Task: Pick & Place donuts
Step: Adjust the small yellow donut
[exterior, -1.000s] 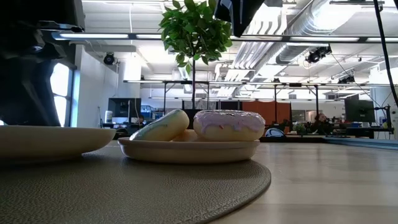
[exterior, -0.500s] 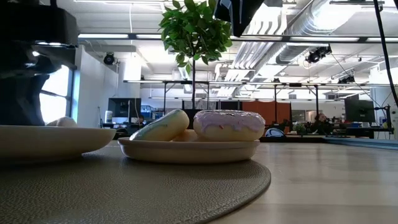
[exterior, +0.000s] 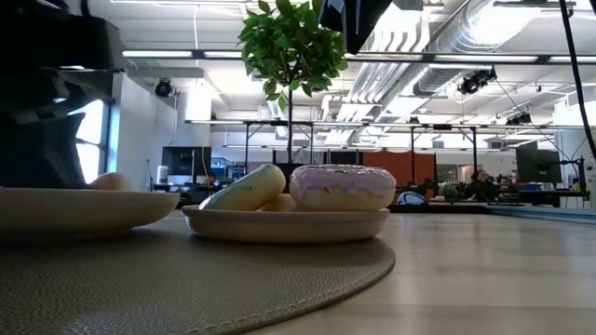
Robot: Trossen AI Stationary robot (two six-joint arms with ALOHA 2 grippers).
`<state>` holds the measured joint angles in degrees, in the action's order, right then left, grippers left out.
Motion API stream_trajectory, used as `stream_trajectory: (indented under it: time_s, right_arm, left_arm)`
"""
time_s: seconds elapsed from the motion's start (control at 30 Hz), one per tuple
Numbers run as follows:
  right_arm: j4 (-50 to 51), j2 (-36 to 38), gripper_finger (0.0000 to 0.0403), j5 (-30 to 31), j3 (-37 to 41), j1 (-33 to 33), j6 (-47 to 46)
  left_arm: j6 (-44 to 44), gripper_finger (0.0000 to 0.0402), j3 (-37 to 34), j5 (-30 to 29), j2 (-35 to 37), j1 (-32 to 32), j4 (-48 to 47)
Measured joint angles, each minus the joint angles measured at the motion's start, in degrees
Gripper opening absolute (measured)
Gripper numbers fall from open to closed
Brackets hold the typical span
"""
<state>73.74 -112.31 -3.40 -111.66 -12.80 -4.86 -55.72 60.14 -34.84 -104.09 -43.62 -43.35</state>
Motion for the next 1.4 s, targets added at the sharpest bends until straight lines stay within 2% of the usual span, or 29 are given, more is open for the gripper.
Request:
stream_trajectory:
  time_s: [0.2,0.43,0.63,0.73,0.97,1.27,1.4]
  right_arm:
    - [-0.35,0.0,0.013,-0.02,0.0,-0.01,0.0]
    - [-0.35,0.0,0.013,-0.02,-0.02,0.0,0.0]
    - [-0.33,0.0,0.013,-0.02,-0.01,-0.01,0.8]
    - [-0.33,0.0,0.013,-0.02,0.0,-0.01,0.84]
    - [-0.53,0.0,0.013,-0.01,0.0,0.0,0.85]
    - [-1.76,0.0,0.013,0.01,0.0,-0.38,1.16]
    - [-2.97,0.0,0.013,0.0,-0.02,-0.46,1.51]
  left_arm:
    - [0.47,0.0062,0.0,1.16,0.0,3.36,-0.09]
    - [3.79,0.0051,0.02,1.49,0.0,8.43,-0.1]
    - [6.35,0.0006,0.07,2.81,0.0,11.19,-0.29]
    - [5.95,0.0006,0.22,2.22,0.0,11.38,-0.27]
    - [5.27,0.0001,3.12,-0.27,3.07,7.64,-2.56]
    - [-9.86,0.0001,3.42,-8.44,6.23,-1.7,-11.72]
    - [-9.47,0.0001,2.75,-9.61,6.04,-3.32,-11.87]
